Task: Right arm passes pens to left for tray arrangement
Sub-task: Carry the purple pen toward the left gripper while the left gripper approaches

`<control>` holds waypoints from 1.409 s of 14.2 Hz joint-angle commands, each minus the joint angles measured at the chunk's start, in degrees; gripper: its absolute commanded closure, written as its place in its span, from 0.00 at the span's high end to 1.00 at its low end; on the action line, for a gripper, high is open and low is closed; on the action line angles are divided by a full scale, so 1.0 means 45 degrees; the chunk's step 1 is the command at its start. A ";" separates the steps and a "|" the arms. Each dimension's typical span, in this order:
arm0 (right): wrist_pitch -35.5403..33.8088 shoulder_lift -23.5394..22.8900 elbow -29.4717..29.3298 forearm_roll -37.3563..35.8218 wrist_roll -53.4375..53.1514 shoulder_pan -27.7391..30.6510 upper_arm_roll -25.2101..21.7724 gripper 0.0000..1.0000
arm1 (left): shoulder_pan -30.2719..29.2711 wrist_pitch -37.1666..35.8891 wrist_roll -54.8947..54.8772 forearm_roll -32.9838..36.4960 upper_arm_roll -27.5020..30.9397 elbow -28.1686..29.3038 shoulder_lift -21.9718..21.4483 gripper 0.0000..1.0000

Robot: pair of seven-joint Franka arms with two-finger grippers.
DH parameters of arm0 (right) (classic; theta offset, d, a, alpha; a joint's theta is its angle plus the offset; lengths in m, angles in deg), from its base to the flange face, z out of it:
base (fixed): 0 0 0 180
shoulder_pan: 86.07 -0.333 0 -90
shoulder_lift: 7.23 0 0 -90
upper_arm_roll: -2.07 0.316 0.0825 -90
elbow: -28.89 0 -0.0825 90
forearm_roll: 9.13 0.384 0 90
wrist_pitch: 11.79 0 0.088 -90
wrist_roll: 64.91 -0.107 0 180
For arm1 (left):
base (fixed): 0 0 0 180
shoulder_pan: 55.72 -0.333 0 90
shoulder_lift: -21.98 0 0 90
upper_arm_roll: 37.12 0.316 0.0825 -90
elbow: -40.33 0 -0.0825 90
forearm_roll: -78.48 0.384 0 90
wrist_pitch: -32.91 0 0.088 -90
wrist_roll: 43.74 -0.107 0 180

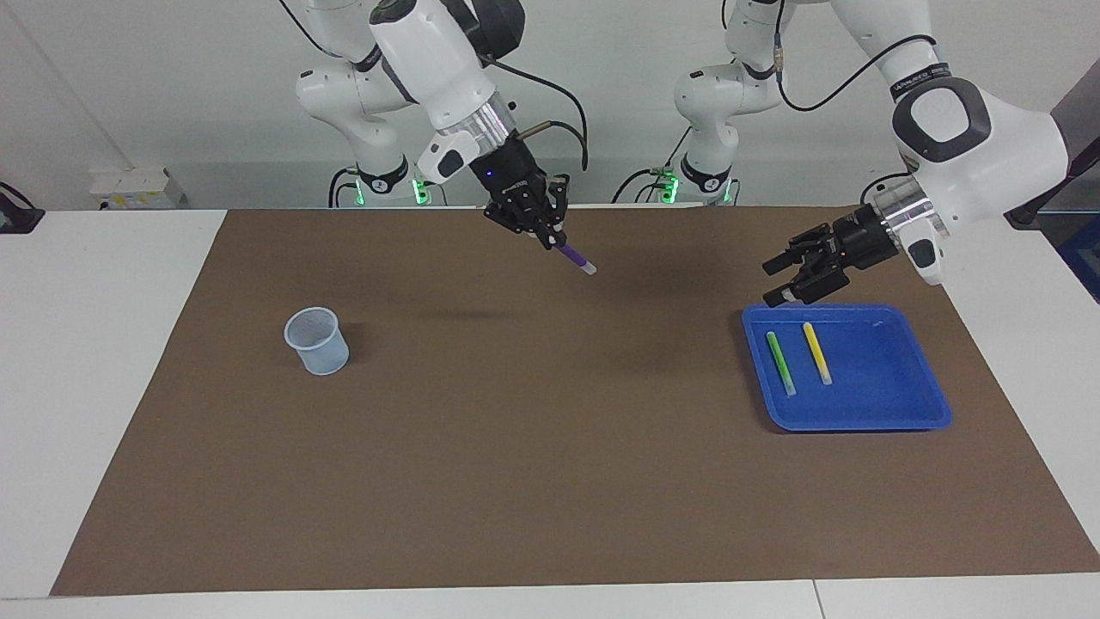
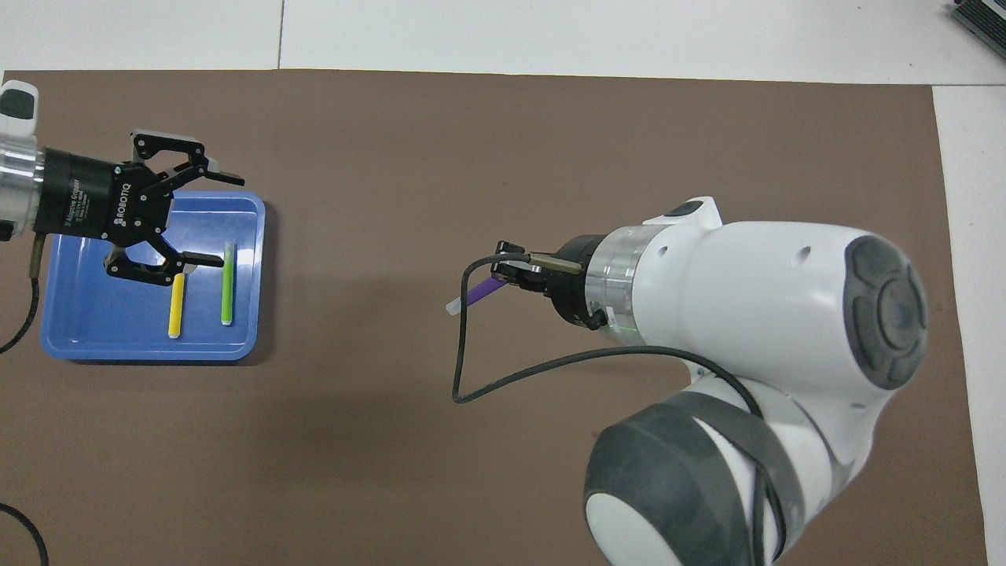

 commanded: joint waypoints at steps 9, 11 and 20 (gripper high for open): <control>0.6513 0.0657 0.2396 0.0930 -0.5285 -0.2147 -0.0023 0.00 | 0.2972 0.4475 0.4209 -0.1722 0.0130 0.3841 -0.3082 1.00; 0.6731 0.0677 0.2495 0.0930 -0.5443 -0.2246 -0.0023 0.00 | 0.3226 0.4514 0.4288 -0.1703 0.0110 0.4075 -0.3317 1.00; 0.6673 0.0697 0.2631 0.0930 -0.5346 -0.2226 -0.0023 0.00 | 0.4966 0.7093 0.5616 -0.1703 0.0110 0.5228 -0.3904 0.88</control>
